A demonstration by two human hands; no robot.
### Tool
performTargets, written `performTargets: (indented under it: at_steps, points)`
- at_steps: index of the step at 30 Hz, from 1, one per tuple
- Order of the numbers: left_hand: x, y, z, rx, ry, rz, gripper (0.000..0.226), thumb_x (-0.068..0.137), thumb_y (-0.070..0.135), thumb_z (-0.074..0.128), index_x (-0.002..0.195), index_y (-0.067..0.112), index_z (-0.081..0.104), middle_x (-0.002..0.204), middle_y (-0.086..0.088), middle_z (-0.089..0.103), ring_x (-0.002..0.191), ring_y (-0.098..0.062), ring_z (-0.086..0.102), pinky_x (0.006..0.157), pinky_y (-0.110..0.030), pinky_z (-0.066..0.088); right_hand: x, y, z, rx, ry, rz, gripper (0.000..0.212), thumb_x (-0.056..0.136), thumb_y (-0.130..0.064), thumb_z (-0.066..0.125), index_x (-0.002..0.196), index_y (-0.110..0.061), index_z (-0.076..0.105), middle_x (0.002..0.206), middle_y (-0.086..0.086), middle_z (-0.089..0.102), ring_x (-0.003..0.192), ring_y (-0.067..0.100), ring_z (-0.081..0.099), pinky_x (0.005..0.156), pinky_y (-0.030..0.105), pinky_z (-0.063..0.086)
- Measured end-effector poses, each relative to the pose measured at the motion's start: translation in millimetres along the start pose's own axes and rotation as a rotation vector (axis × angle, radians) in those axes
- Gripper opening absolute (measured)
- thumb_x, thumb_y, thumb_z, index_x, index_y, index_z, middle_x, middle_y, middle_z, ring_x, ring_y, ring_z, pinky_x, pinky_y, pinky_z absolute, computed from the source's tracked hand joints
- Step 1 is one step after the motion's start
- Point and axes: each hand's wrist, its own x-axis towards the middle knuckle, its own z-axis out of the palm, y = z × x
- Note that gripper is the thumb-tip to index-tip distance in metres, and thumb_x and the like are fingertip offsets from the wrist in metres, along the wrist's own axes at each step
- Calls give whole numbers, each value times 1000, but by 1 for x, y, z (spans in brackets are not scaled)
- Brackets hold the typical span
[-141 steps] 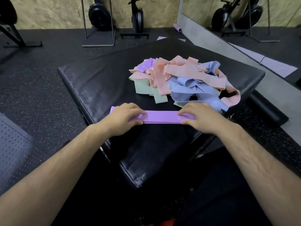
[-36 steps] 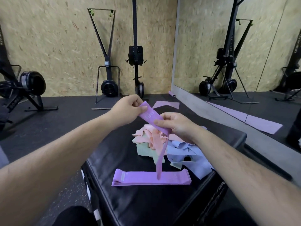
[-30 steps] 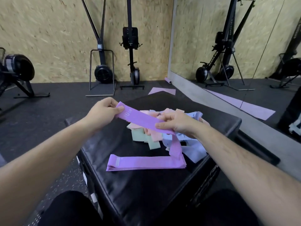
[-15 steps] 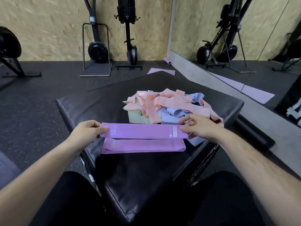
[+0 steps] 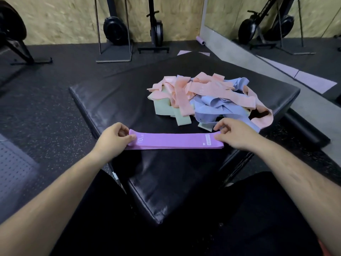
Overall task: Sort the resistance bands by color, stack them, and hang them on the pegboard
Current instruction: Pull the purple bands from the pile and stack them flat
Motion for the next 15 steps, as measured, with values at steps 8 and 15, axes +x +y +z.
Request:
performTargets:
  at_steps: [8, 15]
  points:
    - [-7, -1, 7, 202, 155, 321, 40, 84, 28, 73, 119, 19, 58, 116, 3, 41, 106, -18, 49, 99, -35, 41, -3, -6, -4, -242, -3, -54, 30, 90, -38, 69, 117, -28, 64, 100, -9, 52, 89, 7, 54, 79, 23, 43]
    - [-13, 21, 49, 385, -188, 617, 63, 83, 67, 61, 140, 39, 54, 145, 13, 47, 138, -7, 38, 117, -33, 23, -14, -49, 25, -409, -121, -328, 55, 86, -57, 67, 137, -39, 55, 137, -16, 53, 132, 12, 42, 112, 33, 31]
